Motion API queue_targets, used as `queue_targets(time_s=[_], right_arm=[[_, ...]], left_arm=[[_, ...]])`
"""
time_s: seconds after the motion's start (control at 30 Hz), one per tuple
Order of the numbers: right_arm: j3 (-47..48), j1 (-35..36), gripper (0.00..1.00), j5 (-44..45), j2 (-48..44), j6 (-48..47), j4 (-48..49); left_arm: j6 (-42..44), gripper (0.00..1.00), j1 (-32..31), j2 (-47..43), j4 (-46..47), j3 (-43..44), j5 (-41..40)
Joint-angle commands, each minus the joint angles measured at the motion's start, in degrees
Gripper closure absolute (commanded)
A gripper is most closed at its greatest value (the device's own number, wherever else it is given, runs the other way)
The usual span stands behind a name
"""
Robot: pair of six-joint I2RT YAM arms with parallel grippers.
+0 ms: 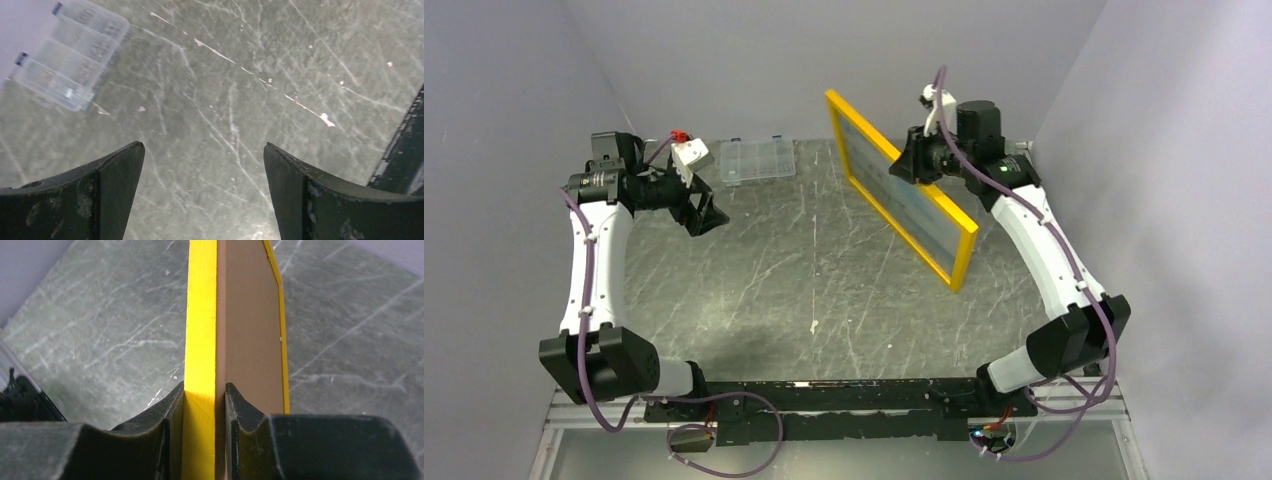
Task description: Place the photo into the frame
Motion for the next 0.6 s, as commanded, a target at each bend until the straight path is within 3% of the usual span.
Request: queue_targets(time_s=[0.0, 0.1, 0.27, 0.4, 0.57], right_arm=[[-7.0, -6.6, 0.89, -8.2, -1.0, 11.0, 4.3], [-4.0, -7.6, 0.89, -13.0, 0.6, 14.6, 5.5], [2.0, -3.0, 0.90, -13.8, 2.1, 20.0, 6.7], [-0.3, 3.0, 0.91, -10.7, -0.3, 26.6, 13.7], [-10.4, 3.5, 0.92, -7.8, -4.0, 36.7, 25.6]], left_arm=[[-6.6, 0.06, 0.1, -0.7, -0.6, -2.5, 4.4], [-7.9, 0.06, 0.1, -0.7, 2.0, -6.0, 6.9], [-9.8, 0.06, 0.1, -0.4, 3.3, -8.5, 8.8], [-9.4, 0.06, 0.1, 0.4, 1.1, -9.6, 10.8], [-8.7, 0.06, 0.1, 3.1, -2.5, -8.7, 11.5]])
